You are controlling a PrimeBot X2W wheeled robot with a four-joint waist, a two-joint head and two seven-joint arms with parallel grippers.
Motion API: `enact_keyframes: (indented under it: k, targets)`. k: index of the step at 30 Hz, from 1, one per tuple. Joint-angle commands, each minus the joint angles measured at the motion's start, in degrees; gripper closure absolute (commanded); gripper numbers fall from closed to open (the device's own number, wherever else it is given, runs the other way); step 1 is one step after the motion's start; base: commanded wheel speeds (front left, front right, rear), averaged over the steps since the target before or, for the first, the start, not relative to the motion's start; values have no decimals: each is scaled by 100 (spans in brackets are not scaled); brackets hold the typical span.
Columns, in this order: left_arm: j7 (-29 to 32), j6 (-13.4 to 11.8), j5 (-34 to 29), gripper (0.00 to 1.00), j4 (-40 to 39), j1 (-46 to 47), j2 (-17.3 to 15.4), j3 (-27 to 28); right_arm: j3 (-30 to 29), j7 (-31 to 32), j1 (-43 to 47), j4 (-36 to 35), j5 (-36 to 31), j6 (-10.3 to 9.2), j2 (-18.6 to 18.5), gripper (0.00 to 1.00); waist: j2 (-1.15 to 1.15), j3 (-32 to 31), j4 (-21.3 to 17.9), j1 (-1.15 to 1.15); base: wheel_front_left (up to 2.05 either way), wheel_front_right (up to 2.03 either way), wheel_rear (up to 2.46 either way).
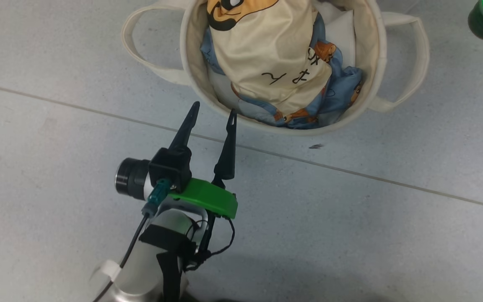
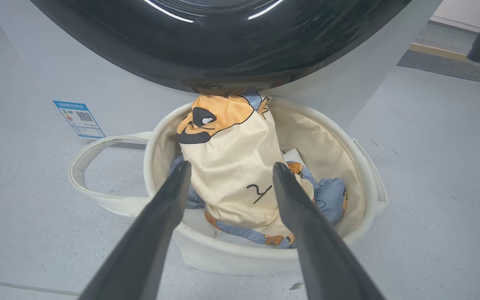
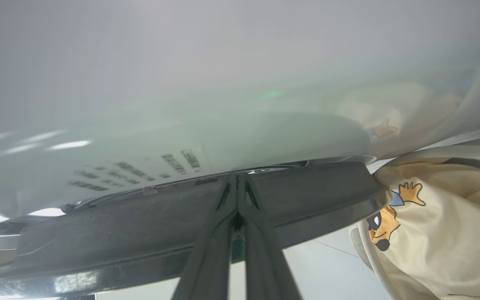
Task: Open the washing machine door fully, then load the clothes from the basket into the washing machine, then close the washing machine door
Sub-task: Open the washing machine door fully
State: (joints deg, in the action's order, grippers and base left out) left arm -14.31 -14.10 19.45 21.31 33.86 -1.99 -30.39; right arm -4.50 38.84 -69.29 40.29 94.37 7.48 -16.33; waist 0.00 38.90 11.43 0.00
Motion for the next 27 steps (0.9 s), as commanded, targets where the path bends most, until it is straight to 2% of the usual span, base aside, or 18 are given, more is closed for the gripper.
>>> enact_keyframes:
  k: [1,20,27]
  targets:
    - [-69,-18,51,0,-184,-16,-88,95,25,70,-204,-212,37,1,69,100,0,35,29,0,0,0,0]
    - [-69,-149,284,0,-310,95,-88,-337,77,607,-638,-194,475,1,-92,100,0,226,238,0,0,0,0]
    - [-69,-190,300,0,-334,78,-88,-305,348,861,-440,-128,509,1,-142,100,0,182,282,0,0,0,0]
